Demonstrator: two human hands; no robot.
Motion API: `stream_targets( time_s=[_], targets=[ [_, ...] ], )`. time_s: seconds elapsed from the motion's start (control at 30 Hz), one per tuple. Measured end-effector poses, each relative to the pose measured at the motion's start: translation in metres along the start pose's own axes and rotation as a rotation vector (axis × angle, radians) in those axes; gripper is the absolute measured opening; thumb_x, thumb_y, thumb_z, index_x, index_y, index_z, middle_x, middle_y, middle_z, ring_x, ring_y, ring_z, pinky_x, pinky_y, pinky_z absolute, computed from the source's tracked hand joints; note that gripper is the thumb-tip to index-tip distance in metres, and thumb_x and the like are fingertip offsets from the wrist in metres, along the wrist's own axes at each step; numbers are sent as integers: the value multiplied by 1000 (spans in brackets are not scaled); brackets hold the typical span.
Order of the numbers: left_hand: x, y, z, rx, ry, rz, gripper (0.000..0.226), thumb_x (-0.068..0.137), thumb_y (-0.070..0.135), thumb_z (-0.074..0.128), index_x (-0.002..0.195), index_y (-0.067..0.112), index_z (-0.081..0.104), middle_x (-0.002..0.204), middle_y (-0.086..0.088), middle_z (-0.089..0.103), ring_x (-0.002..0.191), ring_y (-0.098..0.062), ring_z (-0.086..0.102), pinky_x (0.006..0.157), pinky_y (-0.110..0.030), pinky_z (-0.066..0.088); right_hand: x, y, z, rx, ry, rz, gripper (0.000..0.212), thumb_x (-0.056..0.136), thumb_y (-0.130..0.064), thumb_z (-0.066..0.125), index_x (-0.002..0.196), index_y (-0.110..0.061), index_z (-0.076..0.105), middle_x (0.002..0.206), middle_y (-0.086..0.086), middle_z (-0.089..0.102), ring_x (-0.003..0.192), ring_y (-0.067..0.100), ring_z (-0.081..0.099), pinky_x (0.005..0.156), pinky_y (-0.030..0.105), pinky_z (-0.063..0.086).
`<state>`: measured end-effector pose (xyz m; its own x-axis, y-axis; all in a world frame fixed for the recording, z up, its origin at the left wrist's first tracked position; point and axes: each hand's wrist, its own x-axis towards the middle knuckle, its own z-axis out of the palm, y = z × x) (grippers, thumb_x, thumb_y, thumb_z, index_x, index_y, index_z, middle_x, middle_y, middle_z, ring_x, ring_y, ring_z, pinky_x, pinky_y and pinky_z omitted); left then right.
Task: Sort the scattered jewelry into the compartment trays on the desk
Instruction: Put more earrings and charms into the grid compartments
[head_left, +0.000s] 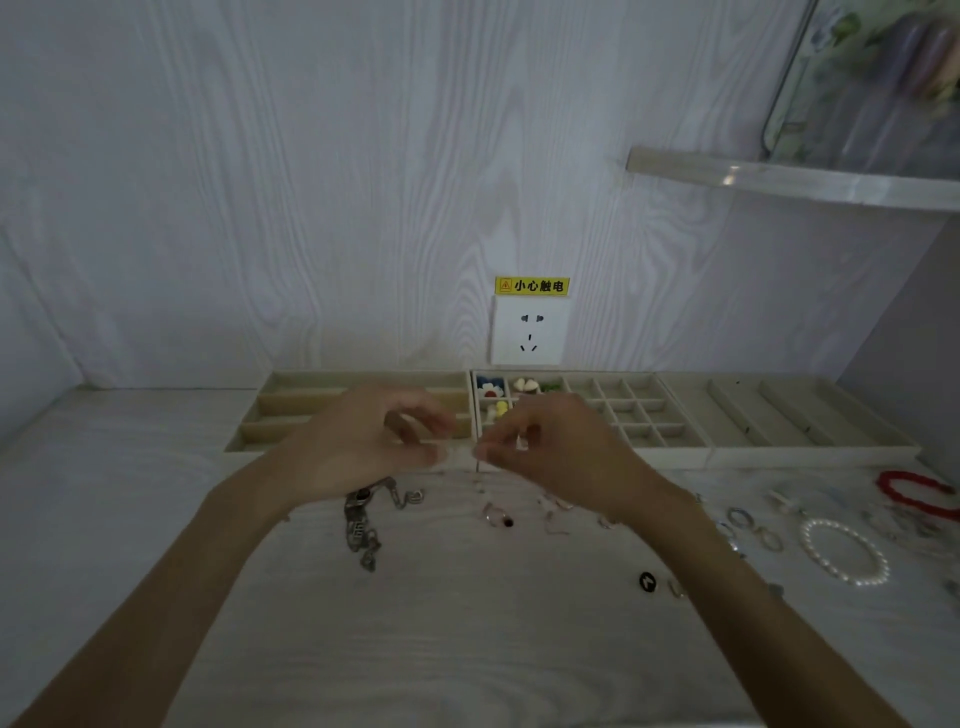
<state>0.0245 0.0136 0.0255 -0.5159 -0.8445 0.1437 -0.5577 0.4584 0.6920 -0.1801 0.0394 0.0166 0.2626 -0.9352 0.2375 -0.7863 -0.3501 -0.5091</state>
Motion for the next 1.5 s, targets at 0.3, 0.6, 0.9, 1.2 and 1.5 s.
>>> stream_targets(
  time_s=[0.3, 0.6, 0.9, 1.2, 1.5],
  targets=[
    [54, 24, 27, -161, -58, 98, 18, 78, 30, 72, 95, 25, 73, 85, 17, 72, 80, 5, 66, 70, -7, 47, -1, 30, -47, 121, 44, 91, 11, 79, -32, 71, 89, -28, 75, 73, -16, 66, 61, -6, 54, 57, 12, 43],
    [117, 5, 66, -113, -150, 123, 9, 79, 23, 73, 87, 25, 71, 83, 16, 70, 76, 5, 64, 74, -14, 50, 22, 83, -55, 91, -51, 230, 2, 77, -28, 75, 77, -26, 76, 58, -14, 62, 48, -8, 51, 47, 6, 38],
    [137, 5, 69, -3, -288, 168, 12, 79, 20, 75, 89, 26, 75, 81, 17, 71, 71, 8, 61, 64, -8, 44, 51, 93, -62, -60, -430, 220, 7, 74, -32, 74, 80, -28, 76, 61, -18, 63, 53, -8, 53, 53, 11, 39],
    [135, 5, 50, 144, -207, 149, 21, 76, 42, 69, 97, 47, 66, 88, 31, 65, 77, 8, 59, 82, -35, 53, 50, 91, -55, -182, -453, 206, 5, 76, -36, 73, 80, -33, 75, 71, -16, 66, 67, 1, 59, 61, 16, 46],
    [138, 1, 48, 308, -204, 168, 28, 85, 27, 61, 87, 55, 65, 84, 32, 63, 82, 6, 58, 72, -23, 49, 52, 99, -71, -170, -467, 142, 15, 80, -34, 67, 81, -48, 70, 69, -22, 61, 63, -6, 56, 62, 17, 44]
  ],
)
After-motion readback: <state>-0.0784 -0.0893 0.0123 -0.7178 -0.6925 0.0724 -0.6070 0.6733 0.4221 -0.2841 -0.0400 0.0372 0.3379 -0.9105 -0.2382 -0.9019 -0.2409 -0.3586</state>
